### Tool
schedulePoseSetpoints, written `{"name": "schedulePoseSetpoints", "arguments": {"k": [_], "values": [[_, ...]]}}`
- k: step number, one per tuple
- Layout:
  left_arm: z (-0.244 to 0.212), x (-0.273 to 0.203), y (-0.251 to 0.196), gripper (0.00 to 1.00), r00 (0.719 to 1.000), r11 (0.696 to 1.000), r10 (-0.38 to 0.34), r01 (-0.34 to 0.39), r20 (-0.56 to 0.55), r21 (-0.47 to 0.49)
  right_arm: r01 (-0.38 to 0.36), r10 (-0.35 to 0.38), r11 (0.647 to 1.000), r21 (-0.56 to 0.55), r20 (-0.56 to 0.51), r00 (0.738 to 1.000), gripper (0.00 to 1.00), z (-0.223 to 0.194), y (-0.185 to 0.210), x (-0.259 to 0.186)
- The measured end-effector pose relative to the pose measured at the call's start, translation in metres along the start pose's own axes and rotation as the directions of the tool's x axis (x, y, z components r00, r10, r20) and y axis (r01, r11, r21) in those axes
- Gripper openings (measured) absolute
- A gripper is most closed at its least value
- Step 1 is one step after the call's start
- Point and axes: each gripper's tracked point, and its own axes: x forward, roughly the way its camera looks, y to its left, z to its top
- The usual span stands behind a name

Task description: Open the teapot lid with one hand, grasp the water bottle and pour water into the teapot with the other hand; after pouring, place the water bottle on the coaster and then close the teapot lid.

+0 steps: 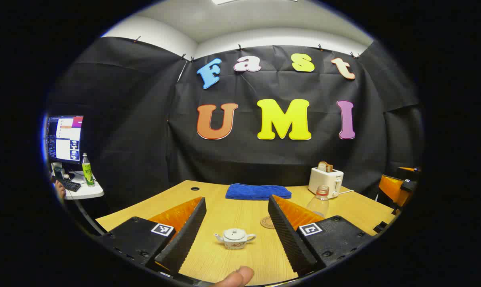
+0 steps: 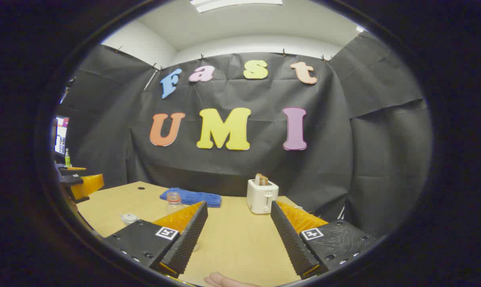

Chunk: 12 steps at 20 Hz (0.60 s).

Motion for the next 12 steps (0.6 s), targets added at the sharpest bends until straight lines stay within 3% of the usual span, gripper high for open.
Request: {"name": "schedulePoseSetpoints", "arguments": {"k": [5,12], "values": [[-0.009,0.004,0.005,0.98,1.000,1.000,0.006,-0.005,-0.022,0.024,-0.042,0.041,0.999,-0.025,-0.019,0.999,0.97,-0.006,0.020,-0.004],[-0.008,0.002,-0.002,0.98,1.000,0.994,0.011,-0.012,0.006,0.109,-0.019,0.018,1.000,-0.023,-0.027,0.999,0.95,-0.013,0.008,0.000]]}}
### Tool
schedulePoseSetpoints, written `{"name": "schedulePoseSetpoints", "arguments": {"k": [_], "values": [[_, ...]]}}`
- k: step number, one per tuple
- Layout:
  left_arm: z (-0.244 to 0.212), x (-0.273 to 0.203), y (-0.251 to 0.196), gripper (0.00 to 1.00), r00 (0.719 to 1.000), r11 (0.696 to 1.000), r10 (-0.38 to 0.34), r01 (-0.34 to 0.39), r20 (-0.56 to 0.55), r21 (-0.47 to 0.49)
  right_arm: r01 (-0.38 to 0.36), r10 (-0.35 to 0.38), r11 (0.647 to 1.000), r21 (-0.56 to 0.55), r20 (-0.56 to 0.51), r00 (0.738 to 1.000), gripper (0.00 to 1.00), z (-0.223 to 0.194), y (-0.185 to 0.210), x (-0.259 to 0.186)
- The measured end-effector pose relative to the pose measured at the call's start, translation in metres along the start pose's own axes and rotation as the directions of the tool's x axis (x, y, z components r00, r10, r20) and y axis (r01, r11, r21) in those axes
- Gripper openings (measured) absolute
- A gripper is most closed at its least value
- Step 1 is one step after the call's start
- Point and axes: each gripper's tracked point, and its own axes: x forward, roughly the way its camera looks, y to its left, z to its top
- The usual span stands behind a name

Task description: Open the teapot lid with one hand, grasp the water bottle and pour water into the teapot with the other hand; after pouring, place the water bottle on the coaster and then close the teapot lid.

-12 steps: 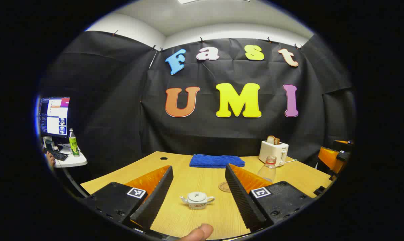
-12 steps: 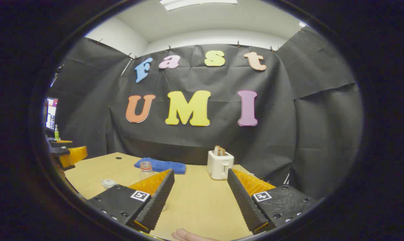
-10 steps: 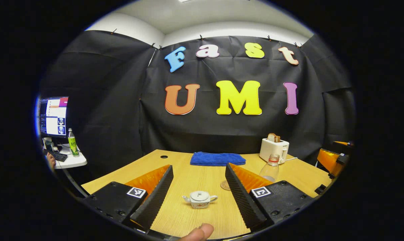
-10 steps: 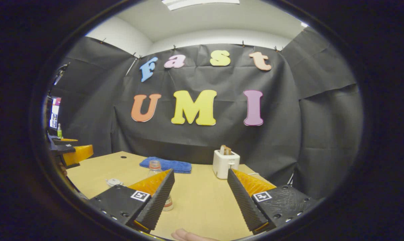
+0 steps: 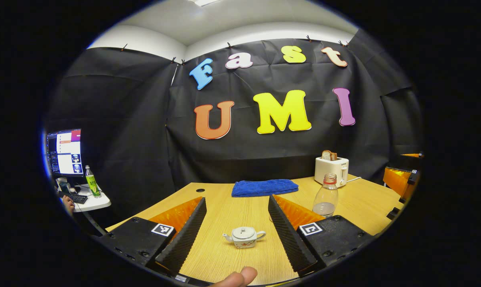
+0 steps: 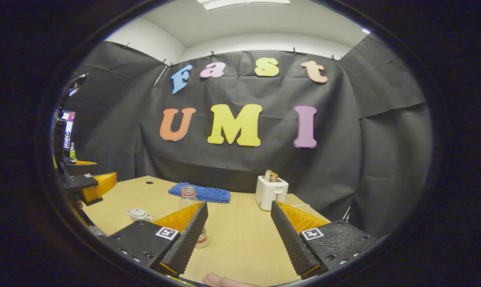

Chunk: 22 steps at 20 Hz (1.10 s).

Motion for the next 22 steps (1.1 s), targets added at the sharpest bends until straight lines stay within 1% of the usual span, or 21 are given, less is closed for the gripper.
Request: {"name": "schedulePoseSetpoints", "arguments": {"k": [2,8,9,10,12,14,16,19,20,21,22], "values": [[0.000,0.000,-0.002,0.98,1.000,1.000,-0.010,0.011,0.005,-0.006,-0.006,0.006,1.000,0.008,-0.001,1.000,0.98,0.000,0.001,0.001],[-0.001,0.002,-0.001,0.98,1.000,0.999,0.004,-0.004,0.012,-0.038,0.001,-0.001,1.000,0.011,0.004,1.000,0.95,-0.002,0.002,0.002],[-0.001,0.005,0.000,0.98,1.000,0.999,0.005,-0.004,0.018,-0.051,0.001,-0.001,1.000,0.011,0.005,1.000,0.97,-0.001,0.002,0.002],[-0.003,0.009,0.003,0.98,1.000,0.998,0.009,-0.008,0.021,-0.059,0.000,0.000,1.000,0.011,0.009,1.000,0.95,-0.001,0.002,0.002],[-0.009,0.027,0.014,0.98,0.999,0.997,0.024,-0.021,0.032,-0.079,0.005,-0.005,1.000,0.000,0.015,1.000,0.97,0.000,-0.001,0.002],[-0.021,0.042,0.011,0.98,1.000,0.995,0.018,-0.016,0.026,-0.095,0.017,-0.017,1.000,-0.003,0.029,0.999,0.95,0.003,-0.005,0.002],[-0.038,0.060,0.003,0.98,1.000,0.995,-0.008,0.010,0.013,-0.099,0.021,-0.021,1.000,0.003,0.039,0.999,0.97,0.004,-0.007,0.004],[-0.071,0.085,-0.005,0.98,0.999,0.996,-0.025,0.022,-0.026,-0.087,0.030,-0.030,1.000,0.008,0.035,0.999,0.97,0.001,-0.009,0.009],[-0.077,0.091,-0.006,0.98,0.999,0.997,-0.021,0.019,-0.027,-0.076,0.032,-0.032,0.999,0.010,0.030,0.999,0.95,-0.001,-0.009,0.009],[-0.084,0.097,-0.006,0.98,0.999,0.998,-0.016,0.013,-0.036,-0.065,0.029,-0.029,1.000,0.012,0.024,0.999,0.97,-0.002,-0.009,0.011],[-0.092,0.101,-0.007,0.98,0.998,0.998,-0.015,0.012,-0.053,-0.055,0.028,-0.028,1.000,0.013,0.020,0.999,0.95,-0.004,-0.009,0.011]]}}
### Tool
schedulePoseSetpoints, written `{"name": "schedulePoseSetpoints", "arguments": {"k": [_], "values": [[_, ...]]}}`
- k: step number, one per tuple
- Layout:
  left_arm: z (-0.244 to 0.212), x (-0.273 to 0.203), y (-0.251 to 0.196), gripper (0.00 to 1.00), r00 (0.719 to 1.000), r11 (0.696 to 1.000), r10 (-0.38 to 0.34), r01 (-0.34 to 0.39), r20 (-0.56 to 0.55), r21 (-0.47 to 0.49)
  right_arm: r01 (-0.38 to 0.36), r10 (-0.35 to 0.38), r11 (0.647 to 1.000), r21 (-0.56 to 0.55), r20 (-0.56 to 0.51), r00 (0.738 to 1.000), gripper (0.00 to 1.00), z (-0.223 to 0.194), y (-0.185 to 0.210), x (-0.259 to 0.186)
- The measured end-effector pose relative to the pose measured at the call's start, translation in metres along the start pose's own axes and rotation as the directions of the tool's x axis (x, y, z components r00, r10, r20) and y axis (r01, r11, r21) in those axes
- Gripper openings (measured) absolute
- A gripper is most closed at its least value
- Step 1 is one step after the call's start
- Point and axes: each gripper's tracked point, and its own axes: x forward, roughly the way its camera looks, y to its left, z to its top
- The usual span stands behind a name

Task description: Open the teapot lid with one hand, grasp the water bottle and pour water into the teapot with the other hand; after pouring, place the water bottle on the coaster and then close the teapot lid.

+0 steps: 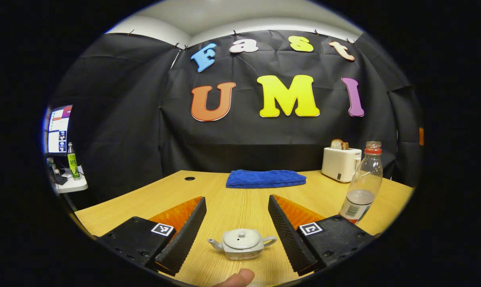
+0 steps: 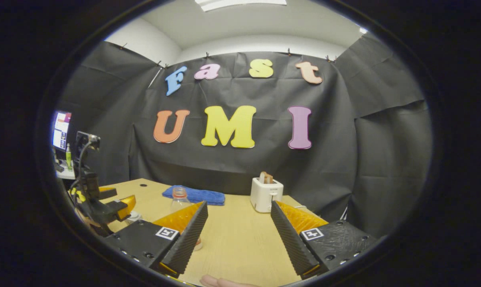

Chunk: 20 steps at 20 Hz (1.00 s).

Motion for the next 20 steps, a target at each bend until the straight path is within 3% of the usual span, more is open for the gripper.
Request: {"name": "schedulePoseSetpoints", "arguments": {"k": [3,5,11,12,14,15,20], "values": [[-0.019,0.010,0.004,0.97,0.999,1.000,0.015,-0.014,-0.042,0.010,0.010,-0.010,1.000,-0.001,-0.009,1.000,0.95,-0.003,-0.001,0.002],[-0.027,0.012,0.005,0.91,0.998,1.000,0.006,-0.007,-0.067,-0.012,0.010,-0.010,1.000,0.000,-0.015,1.000,0.95,-0.006,0.000,0.003],[-0.042,0.017,0.000,0.62,0.993,0.999,-0.023,0.020,-0.120,-0.026,0.002,-0.002,1.000,0.001,-0.032,1.000,0.97,-0.011,0.004,0.007],[-0.044,0.017,-0.003,0.51,0.991,0.999,-0.032,0.029,-0.129,-0.022,0.000,0.000,1.000,0.002,-0.033,0.999,0.95,-0.012,0.004,0.006],[-0.049,0.016,-0.005,0.51,0.989,0.999,-0.043,0.040,-0.142,-0.019,-0.005,0.006,1.000,0.002,-0.038,0.999,0.95,-0.013,0.007,0.007],[-0.049,0.018,-0.006,0.43,0.989,0.999,-0.046,0.044,-0.137,-0.019,-0.008,0.008,1.000,0.002,-0.039,0.999,0.95,-0.014,0.007,0.008],[-0.047,0.017,-0.006,0.26,0.989,0.998,-0.060,0.058,-0.136,-0.017,-0.021,0.021,1.000,-0.001,-0.058,0.998,0.95,-0.022,0.014,0.010]]}}
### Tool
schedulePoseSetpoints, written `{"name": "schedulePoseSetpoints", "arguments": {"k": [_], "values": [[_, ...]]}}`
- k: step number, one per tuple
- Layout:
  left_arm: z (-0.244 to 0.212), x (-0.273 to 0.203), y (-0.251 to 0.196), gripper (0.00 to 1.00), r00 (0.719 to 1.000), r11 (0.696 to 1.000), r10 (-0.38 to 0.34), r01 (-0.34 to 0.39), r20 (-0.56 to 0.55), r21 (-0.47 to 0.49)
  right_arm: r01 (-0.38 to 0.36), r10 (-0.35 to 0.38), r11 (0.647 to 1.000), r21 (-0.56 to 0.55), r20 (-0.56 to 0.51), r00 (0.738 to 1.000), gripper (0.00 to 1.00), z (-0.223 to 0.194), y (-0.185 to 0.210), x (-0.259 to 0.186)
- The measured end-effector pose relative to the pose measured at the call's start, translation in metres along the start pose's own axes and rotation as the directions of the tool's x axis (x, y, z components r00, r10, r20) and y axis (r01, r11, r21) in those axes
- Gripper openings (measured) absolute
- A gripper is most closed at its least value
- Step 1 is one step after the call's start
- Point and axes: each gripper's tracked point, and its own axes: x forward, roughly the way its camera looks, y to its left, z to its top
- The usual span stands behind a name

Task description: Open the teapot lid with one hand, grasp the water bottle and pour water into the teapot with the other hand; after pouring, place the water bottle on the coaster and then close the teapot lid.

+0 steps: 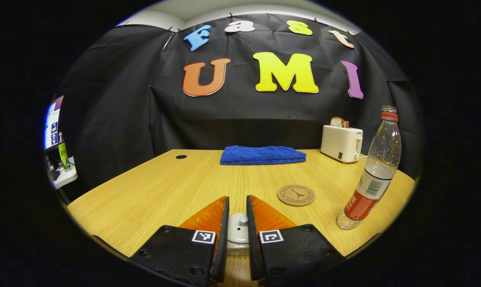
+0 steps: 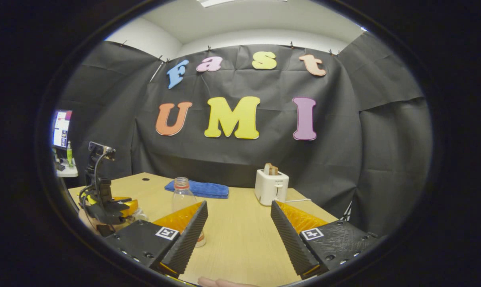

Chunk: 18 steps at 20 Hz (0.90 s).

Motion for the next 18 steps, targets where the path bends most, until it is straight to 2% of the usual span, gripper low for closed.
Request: {"name": "schedulePoseSetpoints", "arguments": {"k": [3,4,6,11,14,18], "values": [[0.003,0.000,-0.005,0.20,1.000,1.000,-0.020,0.020,0.005,0.010,-0.007,0.007,1.000,-0.004,-0.005,1.000,0.97,-0.002,0.004,0.002],[0.002,-0.001,-0.004,0.12,1.000,1.000,-0.022,0.022,0.001,0.012,-0.012,0.012,1.000,-0.003,-0.007,1.000,0.97,-0.004,0.006,0.002],[0.003,-0.001,-0.004,0.06,1.000,0.999,-0.027,0.027,-0.003,0.017,-0.028,0.028,1.000,0.001,-0.012,1.000,0.97,-0.007,0.012,0.002],[0.017,-0.010,-0.001,0.04,0.997,0.996,-0.072,0.072,0.005,-0.051,-0.059,0.059,0.998,0.018,-0.030,0.998,0.95,-0.020,0.029,0.011],[0.040,-0.022,0.004,0.04,0.994,0.989,-0.103,0.107,0.048,-0.102,-0.121,0.125,0.991,0.052,-0.063,0.990,0.96,-0.039,0.053,0.018],[0.065,-0.042,0.016,0.04,0.992,0.991,-0.095,0.103,0.088,-0.082,-0.150,0.157,0.986,0.072,-0.105,0.982,0.97,-0.066,0.076,0.033]]}}
